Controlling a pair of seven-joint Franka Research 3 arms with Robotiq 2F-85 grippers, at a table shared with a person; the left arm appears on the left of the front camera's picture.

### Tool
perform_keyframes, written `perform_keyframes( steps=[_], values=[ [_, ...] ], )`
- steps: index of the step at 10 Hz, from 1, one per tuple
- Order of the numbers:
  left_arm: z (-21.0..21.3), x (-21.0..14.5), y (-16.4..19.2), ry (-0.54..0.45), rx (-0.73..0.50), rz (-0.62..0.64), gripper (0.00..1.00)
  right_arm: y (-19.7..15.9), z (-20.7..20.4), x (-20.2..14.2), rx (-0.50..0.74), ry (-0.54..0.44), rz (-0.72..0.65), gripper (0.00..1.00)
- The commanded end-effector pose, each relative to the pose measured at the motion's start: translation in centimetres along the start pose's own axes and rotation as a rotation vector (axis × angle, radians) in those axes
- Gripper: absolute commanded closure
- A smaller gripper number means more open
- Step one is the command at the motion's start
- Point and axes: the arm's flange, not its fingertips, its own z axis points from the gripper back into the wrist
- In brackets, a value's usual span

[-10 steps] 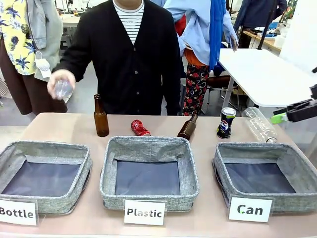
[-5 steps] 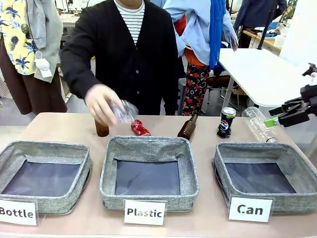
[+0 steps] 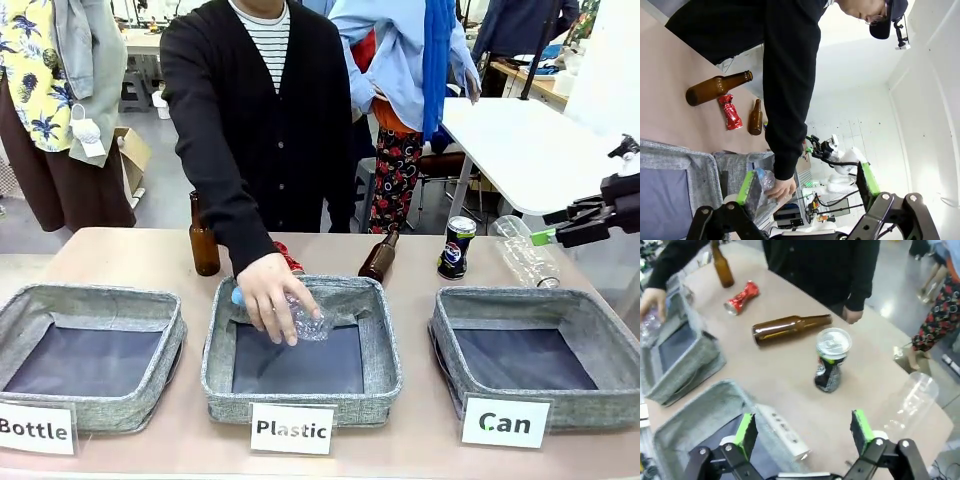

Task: Sort the can waste into the basket.
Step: Pick up the can waste from the table and place it in the right Fabric basket.

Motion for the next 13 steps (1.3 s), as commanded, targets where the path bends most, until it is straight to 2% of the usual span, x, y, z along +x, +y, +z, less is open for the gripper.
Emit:
perform_keyframes(
  steps=[1, 6, 8, 11, 13],
  values=[
    [0.1, 0.0, 0.0, 0.005, -0.012, -0.023, 0.0, -2.9, -3.5, -0.5, -0.009, -0.059, 0.053, 0.0],
    [0.1, 0.0, 0.0, 0.005, -0.012, -0.023, 0.0, -4.7, -9.8, -2.8, 0.028, -0.098, 0.153, 0.0],
    [0.1, 0.0, 0.0, 0.005, -0.012, -0.023, 0.0, -5.1, -12.5, -3.2, 0.056, -0.101, 0.132, 0.0],
    [0.1, 0.0, 0.0, 0.005, -0.012, -0.023, 0.0, -5.6, -14.7, -3.5, 0.026, -0.145, 0.125, 0.0],
    [0.1, 0.0, 0.0, 0.005, -0.012, -0.023, 0.0, -5.9, -16.2, -3.4, 0.052, -0.213, 0.118, 0.0]
  ],
)
